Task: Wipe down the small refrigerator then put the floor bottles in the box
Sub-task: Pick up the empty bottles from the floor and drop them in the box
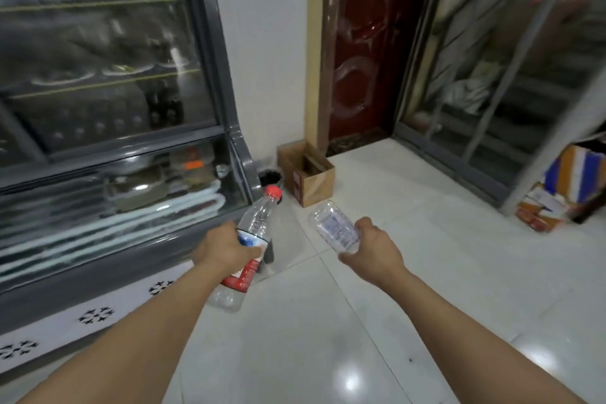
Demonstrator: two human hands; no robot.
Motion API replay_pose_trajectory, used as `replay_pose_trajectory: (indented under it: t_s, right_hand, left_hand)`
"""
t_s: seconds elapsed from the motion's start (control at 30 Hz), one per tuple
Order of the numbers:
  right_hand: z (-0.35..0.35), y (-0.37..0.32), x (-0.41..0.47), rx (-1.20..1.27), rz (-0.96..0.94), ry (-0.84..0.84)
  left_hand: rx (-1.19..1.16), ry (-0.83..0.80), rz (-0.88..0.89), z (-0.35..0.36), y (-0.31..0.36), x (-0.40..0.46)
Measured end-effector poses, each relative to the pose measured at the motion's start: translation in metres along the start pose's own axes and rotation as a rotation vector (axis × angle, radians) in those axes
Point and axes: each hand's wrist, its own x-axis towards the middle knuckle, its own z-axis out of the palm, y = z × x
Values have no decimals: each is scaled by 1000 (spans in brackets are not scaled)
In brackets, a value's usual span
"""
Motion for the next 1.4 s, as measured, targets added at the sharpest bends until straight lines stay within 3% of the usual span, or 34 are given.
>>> replay_pose_trajectory:
  t_s: [0.27,0.63,0.83,1.17,1.4]
  right_hand:
    - [-39,81,95,-28,120,38]
    - [-87,144,306,-69,189,33]
    - [-102,163,429,-36,146,10]
    - [-115,190,671,-59,-81,-166]
    - [-96,173,794,-87,-169,-275]
  left_hand:
    - [49,-13,107,40,115,86]
    - [-19,-141,99,84,248,278]
    - [32,-100,97,89,315,369]
    - [-60,43,-121,112,399,512]
    - [-38,74,-289,115,410,589]
